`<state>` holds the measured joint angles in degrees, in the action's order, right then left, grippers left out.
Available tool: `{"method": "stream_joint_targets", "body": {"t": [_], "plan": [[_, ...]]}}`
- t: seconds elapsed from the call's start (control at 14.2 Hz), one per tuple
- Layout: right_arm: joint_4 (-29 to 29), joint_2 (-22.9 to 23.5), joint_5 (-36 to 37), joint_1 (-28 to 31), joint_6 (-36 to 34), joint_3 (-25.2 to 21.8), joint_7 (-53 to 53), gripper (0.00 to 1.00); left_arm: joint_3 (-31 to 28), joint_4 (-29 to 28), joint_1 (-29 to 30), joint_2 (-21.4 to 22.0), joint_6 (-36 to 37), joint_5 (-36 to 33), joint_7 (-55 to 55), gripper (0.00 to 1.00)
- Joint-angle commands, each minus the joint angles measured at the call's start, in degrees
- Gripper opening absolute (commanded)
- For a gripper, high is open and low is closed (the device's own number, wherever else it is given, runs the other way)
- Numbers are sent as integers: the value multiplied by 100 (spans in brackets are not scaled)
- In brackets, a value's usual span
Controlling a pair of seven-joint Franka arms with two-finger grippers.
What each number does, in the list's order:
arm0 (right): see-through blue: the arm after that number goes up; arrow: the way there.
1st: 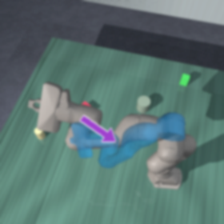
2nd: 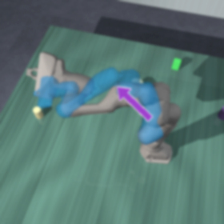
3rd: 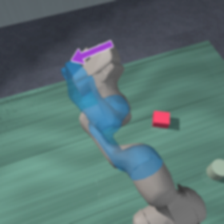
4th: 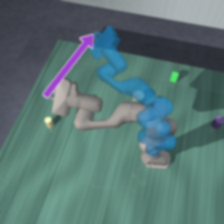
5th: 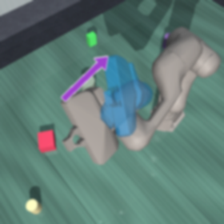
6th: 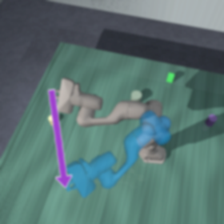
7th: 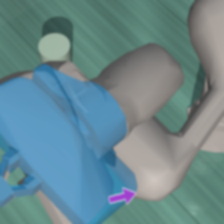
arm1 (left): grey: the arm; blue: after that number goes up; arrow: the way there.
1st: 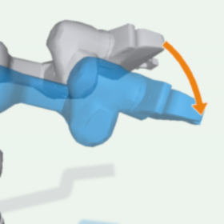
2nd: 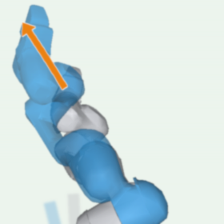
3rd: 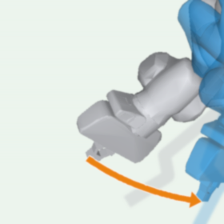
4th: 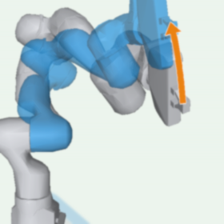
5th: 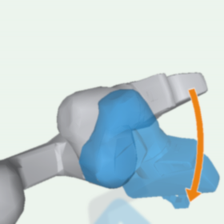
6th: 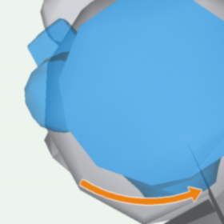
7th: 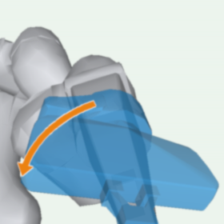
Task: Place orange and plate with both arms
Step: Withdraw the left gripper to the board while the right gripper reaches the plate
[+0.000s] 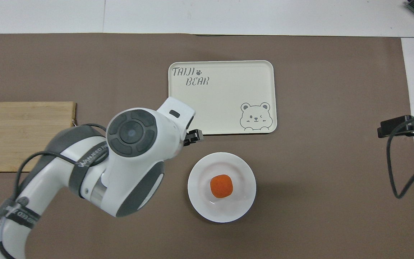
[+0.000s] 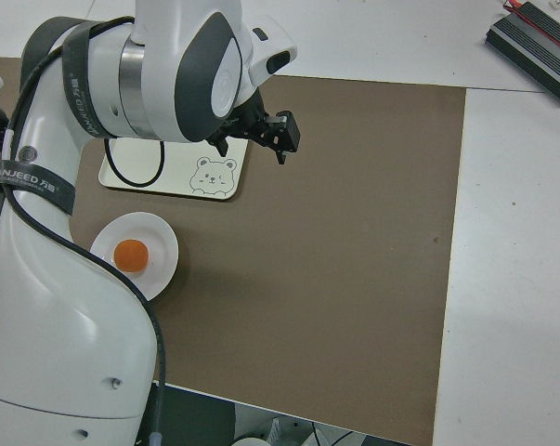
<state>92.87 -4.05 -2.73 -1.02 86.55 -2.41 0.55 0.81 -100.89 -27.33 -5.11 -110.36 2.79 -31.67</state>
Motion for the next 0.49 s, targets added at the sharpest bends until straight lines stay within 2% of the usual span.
{"method": "stream_joint_targets", "body": {"t": [0.0,0.42], "plan": [[398,-236,-429,93,46,-23,77,100,51,412,472,-25,541,47,843,100],[1337,-210,-1869,6,1108,-31,68,100,25,729,1491,124,1218,47,2495,100]]}}
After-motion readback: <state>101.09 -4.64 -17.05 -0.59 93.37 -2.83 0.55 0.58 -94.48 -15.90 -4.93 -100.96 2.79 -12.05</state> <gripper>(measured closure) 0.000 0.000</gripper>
